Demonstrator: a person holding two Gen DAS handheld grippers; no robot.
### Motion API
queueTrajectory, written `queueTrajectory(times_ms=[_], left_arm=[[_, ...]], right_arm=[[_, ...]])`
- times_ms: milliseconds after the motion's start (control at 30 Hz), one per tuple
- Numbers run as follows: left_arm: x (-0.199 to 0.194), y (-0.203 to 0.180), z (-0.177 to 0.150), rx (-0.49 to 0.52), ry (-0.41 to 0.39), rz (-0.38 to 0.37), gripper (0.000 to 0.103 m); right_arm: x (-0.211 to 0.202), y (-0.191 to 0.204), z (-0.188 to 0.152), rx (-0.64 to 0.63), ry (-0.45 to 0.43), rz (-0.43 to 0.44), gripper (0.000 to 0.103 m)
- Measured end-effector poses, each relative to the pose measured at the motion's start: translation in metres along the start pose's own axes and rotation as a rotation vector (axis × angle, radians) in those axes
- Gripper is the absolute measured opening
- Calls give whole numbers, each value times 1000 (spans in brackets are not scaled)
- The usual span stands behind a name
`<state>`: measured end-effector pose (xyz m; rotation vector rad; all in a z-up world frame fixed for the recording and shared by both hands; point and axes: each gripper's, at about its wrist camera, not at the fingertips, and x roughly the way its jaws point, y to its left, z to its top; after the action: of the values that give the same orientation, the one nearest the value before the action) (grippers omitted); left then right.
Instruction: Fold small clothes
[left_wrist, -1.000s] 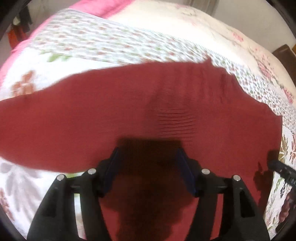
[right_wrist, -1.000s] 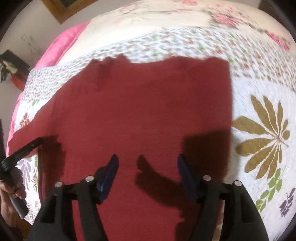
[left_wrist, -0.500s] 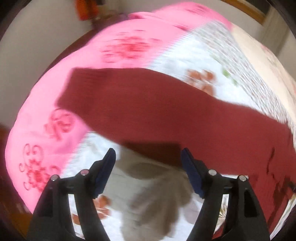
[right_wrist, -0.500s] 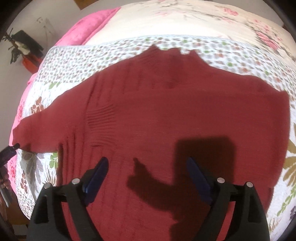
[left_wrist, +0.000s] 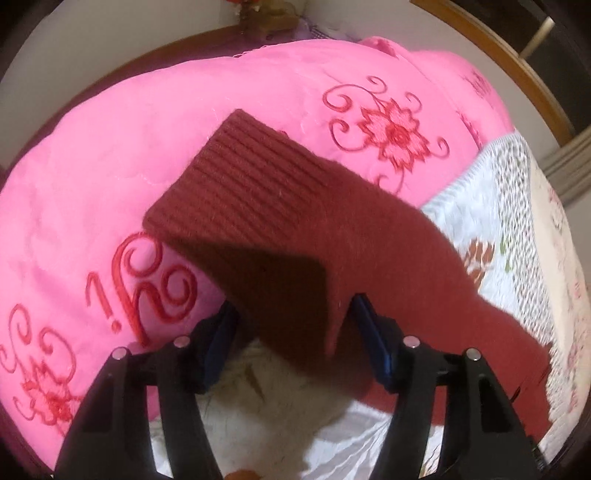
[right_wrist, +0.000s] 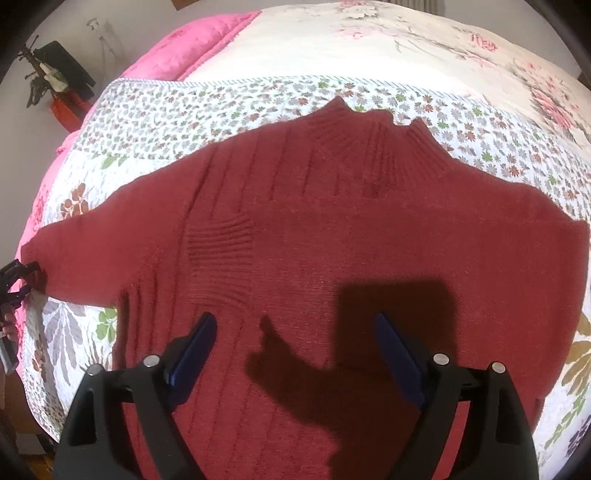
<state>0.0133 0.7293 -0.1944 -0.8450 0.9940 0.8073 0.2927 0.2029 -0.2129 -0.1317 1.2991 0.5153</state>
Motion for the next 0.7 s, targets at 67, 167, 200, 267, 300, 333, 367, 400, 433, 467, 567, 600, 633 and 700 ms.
queueTrajectory(times_ms=[67, 167, 200, 267, 300, 333, 367, 400, 433, 467, 567, 600, 633, 700], left_arm=[[5, -10, 5, -2, -10, -22, 32], [-3, -12, 7, 0, -42, -44, 9], [-8, -16, 8, 3, -61, -54, 8], [-11, -25, 8, 1, -90, -79, 7], [-17, -29, 7, 4, -109, -100, 7], [-24, -35, 5, 17, -131, -122, 7], [-29, -43, 2, 36, -149, -132, 7], [-34, -54, 0, 64, -167, -140, 7], [-39, -62, -3, 85, -179, -147, 7], [-42, -70, -5, 107, -187, -156, 7], [-47, -101, -14, 176, -198, -184, 7], [-47, -112, -18, 198, -196, -190, 7], [-46, -125, -24, 226, -193, -200, 7], [-46, -144, -36, 278, -189, -219, 7]], right_arm=[[1, -4, 0, 8, 0, 2, 87], [1, -7, -2, 9, 0, 0, 87], [1, -8, -3, 7, -2, 0, 87], [-1, -12, -5, 7, -4, -2, 87], [-3, -15, -6, 9, -6, -5, 87], [-4, -18, -7, 13, -7, -7, 87], [-5, -20, -7, 16, -9, -9, 87], [-7, -23, -8, 21, -13, -13, 87], [-8, -25, -9, 23, -14, -15, 87], [-9, -29, -10, 26, -18, -24, 87], [-12, -39, -12, 34, -24, -53, 87], [-13, -44, -13, 42, -25, -58, 87], [-14, -47, -13, 48, -26, -59, 87], [-16, -56, -15, 63, -29, -71, 87]])
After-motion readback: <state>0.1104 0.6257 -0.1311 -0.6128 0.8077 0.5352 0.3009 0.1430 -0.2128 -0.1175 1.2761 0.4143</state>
